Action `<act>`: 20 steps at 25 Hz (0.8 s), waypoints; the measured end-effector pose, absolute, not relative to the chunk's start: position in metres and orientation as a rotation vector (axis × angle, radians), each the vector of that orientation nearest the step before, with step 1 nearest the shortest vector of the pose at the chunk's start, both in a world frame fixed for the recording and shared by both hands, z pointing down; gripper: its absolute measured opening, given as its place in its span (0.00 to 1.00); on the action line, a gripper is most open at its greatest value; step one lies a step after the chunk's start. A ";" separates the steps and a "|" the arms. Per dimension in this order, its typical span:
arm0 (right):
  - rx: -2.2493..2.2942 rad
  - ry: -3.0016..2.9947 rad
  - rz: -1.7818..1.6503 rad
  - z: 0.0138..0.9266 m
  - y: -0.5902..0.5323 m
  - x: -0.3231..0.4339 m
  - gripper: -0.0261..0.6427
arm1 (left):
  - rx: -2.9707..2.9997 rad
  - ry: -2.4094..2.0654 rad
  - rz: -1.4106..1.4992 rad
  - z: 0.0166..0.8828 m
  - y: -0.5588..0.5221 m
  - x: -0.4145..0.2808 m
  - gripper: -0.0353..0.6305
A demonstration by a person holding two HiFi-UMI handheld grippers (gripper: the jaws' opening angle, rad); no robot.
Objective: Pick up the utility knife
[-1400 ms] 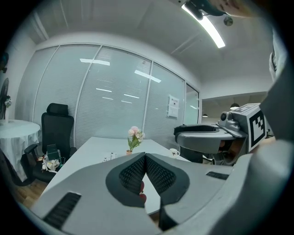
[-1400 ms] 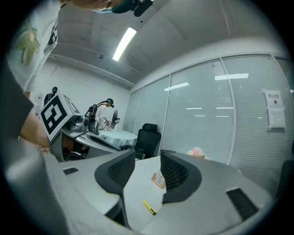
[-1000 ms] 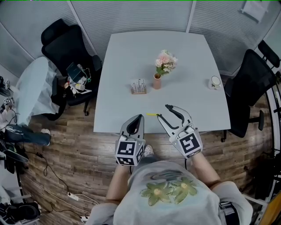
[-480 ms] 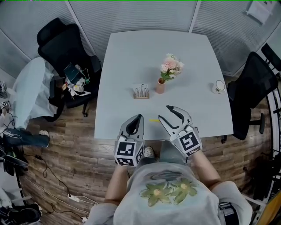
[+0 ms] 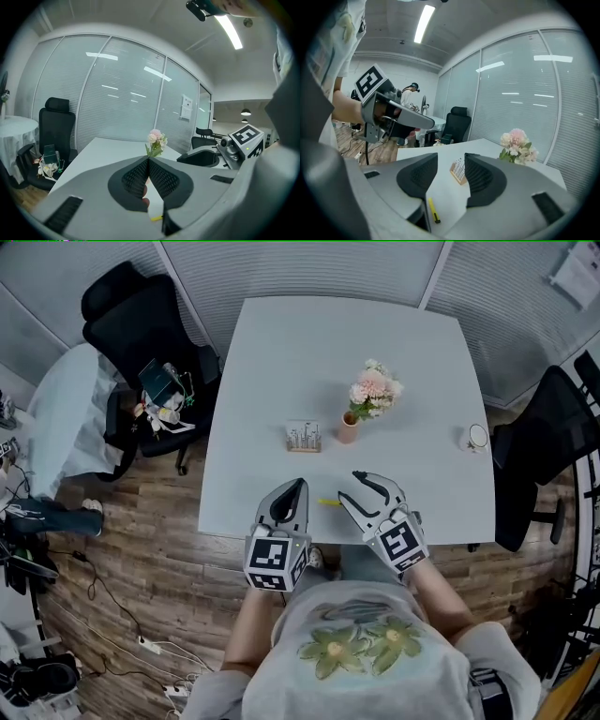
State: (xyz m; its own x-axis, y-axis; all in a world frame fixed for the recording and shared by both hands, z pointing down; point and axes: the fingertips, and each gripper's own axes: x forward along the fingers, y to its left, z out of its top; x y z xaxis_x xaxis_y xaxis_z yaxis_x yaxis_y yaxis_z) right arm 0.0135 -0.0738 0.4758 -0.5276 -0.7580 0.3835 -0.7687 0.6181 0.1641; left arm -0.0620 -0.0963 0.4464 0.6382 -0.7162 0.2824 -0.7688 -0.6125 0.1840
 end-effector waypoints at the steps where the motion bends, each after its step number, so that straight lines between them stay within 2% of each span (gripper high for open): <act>1: 1.194 -2.427 0.042 0.479 -0.075 0.013 0.31 | 2.565 -1.203 0.264 0.448 -0.098 -0.062 0.06; 20: 0.895 -2.382 0.138 0.556 -0.076 0.009 0.33 | 2.479 -1.262 0.382 0.480 -0.103 -0.057 0.06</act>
